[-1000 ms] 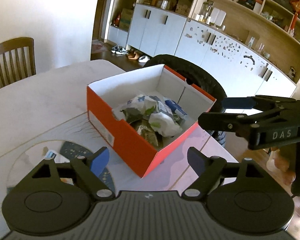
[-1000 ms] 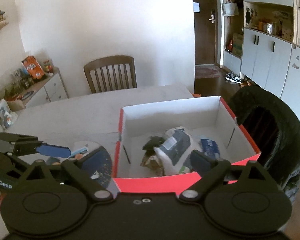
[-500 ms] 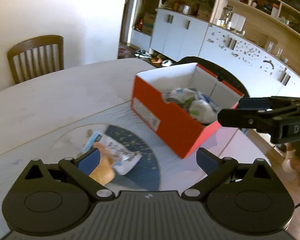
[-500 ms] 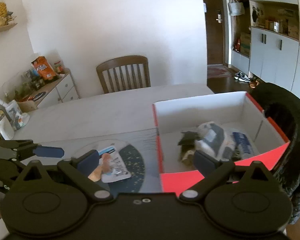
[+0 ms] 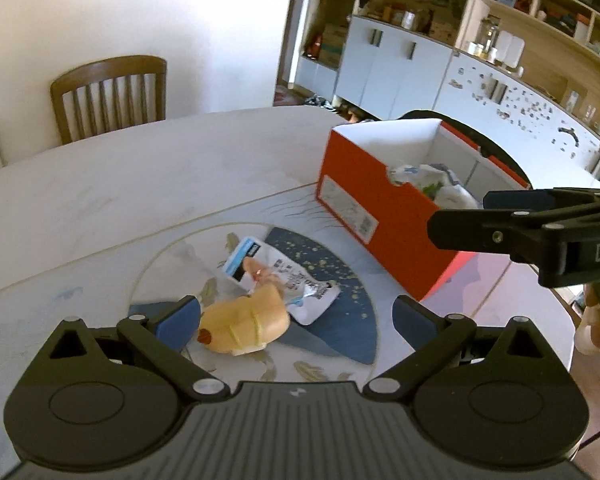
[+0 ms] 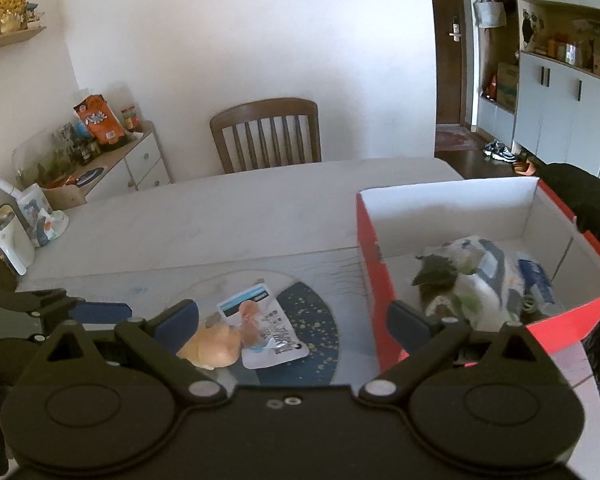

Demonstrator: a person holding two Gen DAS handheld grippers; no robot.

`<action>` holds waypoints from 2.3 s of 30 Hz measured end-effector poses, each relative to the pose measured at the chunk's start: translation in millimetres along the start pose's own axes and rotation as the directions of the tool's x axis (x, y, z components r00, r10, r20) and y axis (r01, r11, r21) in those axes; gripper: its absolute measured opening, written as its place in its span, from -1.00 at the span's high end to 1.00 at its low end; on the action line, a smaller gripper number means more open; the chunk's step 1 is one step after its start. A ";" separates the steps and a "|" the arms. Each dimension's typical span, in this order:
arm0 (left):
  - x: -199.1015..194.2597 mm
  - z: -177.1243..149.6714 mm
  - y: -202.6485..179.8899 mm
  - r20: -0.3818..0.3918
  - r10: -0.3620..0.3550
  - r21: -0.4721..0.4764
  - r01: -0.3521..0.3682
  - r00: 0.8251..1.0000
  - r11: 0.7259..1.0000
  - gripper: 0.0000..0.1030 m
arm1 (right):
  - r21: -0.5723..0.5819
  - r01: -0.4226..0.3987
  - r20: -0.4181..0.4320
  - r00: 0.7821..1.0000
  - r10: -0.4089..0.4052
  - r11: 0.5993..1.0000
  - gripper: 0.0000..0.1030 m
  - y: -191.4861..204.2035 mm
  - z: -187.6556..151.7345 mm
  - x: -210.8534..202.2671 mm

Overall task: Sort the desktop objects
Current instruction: 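Withdraw both tools from the shoebox back over the mat, then grasp the bread-shaped toy with left tool while right tool grips the baby-picture packet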

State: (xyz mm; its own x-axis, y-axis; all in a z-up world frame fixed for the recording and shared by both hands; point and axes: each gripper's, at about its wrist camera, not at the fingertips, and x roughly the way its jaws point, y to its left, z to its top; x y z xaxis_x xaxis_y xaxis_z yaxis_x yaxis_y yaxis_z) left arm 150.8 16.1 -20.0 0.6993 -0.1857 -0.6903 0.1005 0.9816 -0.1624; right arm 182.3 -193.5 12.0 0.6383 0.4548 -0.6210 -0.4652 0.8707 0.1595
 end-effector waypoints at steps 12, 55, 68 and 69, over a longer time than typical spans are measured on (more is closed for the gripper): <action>25.4 -10.0 24.1 -0.021 0.067 -0.097 -0.069 0.998 0.993 -0.99 | -0.054 -0.034 -0.039 0.999 0.032 0.998 -0.94 22.2 8.0 38.7; 85.2 -39.5 30.1 -0.020 0.198 -0.163 -0.198 0.980 0.967 -0.96 | -0.168 -0.196 -0.368 0.922 0.123 0.966 -0.67 33.7 4.8 192.4; 82.9 -40.2 29.8 -0.007 0.192 -0.178 -0.191 0.981 0.965 -0.79 | -0.219 -0.180 -0.358 0.929 0.093 0.959 -0.36 40.1 5.8 192.7; 82.8 -40.1 30.0 -0.007 0.190 -0.178 -0.189 0.982 0.966 -0.76 | -0.215 -0.180 -0.359 0.929 0.094 0.960 -0.35 39.1 6.3 192.5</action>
State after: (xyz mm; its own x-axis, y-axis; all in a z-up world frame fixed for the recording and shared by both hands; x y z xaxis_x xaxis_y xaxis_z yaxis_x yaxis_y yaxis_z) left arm 183.3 28.4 -110.3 0.7007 0.0043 -0.7135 -0.1608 0.9752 -0.1520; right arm 290.8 -70.7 -96.5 0.3293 0.4370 -0.8370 -0.6936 0.7134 0.0995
